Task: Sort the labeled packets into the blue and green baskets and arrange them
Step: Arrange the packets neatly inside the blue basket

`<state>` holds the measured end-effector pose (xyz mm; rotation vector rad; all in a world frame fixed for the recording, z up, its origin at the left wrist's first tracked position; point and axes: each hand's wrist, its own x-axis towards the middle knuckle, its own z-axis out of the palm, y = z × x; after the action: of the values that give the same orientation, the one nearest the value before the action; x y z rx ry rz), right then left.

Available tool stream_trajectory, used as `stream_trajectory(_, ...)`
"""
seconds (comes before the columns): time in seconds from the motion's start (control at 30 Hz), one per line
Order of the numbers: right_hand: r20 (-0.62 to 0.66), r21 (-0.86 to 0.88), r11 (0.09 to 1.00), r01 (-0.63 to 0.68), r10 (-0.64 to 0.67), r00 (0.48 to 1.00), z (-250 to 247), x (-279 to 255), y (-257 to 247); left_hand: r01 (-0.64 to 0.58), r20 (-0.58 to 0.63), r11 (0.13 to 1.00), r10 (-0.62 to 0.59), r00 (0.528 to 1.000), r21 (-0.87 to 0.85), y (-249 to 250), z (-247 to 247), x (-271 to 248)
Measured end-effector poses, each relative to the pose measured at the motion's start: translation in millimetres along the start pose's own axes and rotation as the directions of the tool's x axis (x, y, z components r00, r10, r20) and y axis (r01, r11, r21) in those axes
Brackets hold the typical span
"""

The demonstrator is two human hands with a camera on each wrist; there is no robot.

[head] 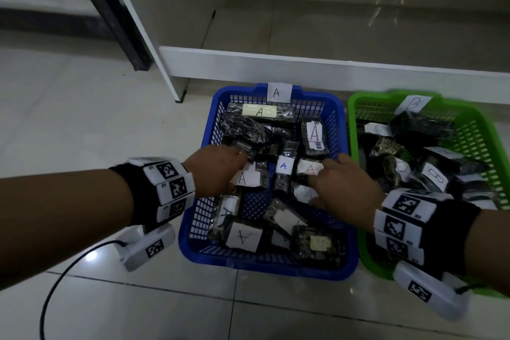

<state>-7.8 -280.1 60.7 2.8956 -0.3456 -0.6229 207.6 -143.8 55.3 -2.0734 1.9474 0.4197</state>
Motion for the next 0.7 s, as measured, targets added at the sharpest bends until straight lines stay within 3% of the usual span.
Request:
stream_trajectory(0.13,0.013,-0.093,0.995,-0.018,0.019,1.000,2,-5,-10,0.000,0.040,1.000,0.000,0.999,0.002,-1,7,3)
stream_trajectory(0.27,-0.078,-0.080,0.996,-0.041,0.035,0.996,12,3,-15,-0.017,0.076,0.997,0.023,0.997,-0.069,-5,3,8)
stream_trajectory(0.37,-0.004,-0.035,0.998,-0.043,0.043,0.999,0,0,-18,0.000,0.071,0.996,0.006,0.997,-0.089,-5,2,10)
stream_trajectory(0.47,-0.008,-0.021,0.993,-0.115,0.115,0.993,-1,-3,-19,0.006,0.053,0.995,-0.001,0.999,-0.104,-2,4,11)
stream_trajectory(0.7,-0.006,-0.012,0.996,-0.088,0.088,0.996,9,-2,-16,0.034,0.064,0.964,-0.018,0.998,-0.262,-3,4,20)
